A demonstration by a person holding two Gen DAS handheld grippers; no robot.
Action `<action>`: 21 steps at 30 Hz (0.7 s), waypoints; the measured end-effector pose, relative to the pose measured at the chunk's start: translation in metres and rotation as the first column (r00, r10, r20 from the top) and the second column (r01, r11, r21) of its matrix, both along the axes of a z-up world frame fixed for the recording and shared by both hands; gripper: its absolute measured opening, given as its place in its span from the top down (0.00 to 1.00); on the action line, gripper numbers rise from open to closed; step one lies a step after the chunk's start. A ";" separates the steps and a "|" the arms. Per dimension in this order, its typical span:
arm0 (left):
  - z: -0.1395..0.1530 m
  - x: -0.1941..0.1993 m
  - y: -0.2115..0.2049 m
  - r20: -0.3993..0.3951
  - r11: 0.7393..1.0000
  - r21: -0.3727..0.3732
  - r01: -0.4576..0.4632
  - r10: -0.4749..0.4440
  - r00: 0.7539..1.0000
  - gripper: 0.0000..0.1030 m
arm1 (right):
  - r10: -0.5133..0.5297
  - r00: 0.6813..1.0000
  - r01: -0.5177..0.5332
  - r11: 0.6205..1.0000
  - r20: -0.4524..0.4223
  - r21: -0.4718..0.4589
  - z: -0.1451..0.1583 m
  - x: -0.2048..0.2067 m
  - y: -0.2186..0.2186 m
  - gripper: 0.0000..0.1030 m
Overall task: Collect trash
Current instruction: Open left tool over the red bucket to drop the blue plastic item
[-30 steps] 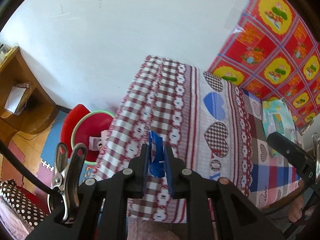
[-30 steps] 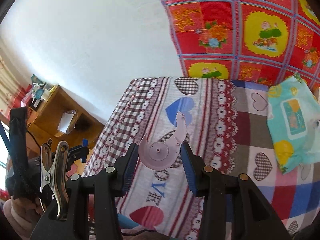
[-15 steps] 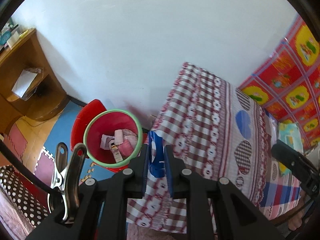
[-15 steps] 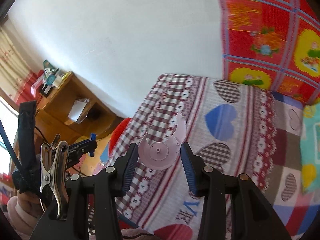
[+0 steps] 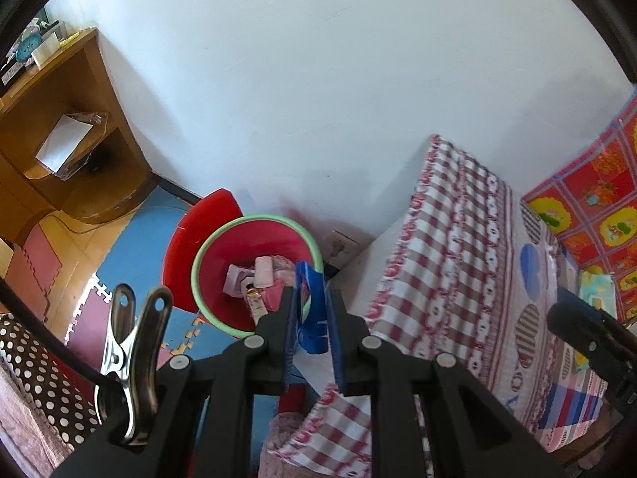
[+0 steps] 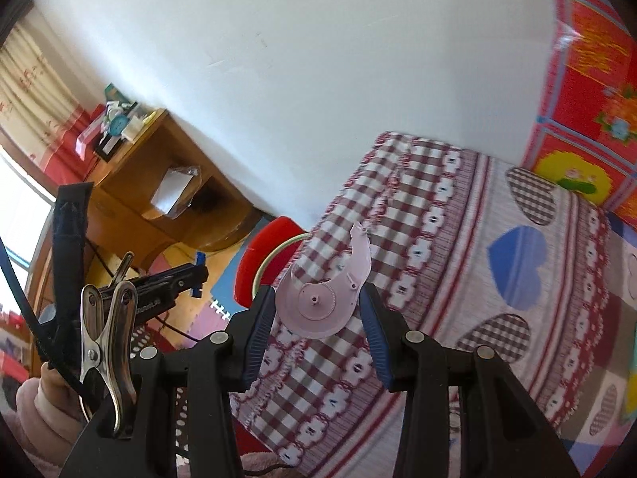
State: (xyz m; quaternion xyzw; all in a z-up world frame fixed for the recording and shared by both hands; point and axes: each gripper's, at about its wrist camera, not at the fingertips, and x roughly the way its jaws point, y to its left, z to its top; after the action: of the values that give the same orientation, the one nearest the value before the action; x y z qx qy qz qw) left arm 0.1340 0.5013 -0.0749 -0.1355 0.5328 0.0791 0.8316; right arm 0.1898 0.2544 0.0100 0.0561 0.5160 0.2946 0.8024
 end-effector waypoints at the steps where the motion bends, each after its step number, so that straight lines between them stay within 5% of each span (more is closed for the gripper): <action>1: -0.003 0.002 0.004 -0.003 1.000 0.001 -0.002 0.002 1.000 0.85 | 0.009 1.000 -0.009 1.000 -0.003 -0.001 -0.002 0.002 0.006 0.57; 21: -0.071 0.027 0.051 -0.072 0.998 -0.047 -0.035 0.031 0.997 0.85 | 0.104 0.994 -0.106 0.993 -0.042 -0.045 -0.024 0.016 0.079 0.57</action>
State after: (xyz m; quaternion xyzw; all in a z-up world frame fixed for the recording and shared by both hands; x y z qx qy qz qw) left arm 0.1608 0.5520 -0.1462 -0.1613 0.5617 0.0847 0.8070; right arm 0.2063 0.3333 -0.0136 0.0157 0.5407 0.3228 0.7767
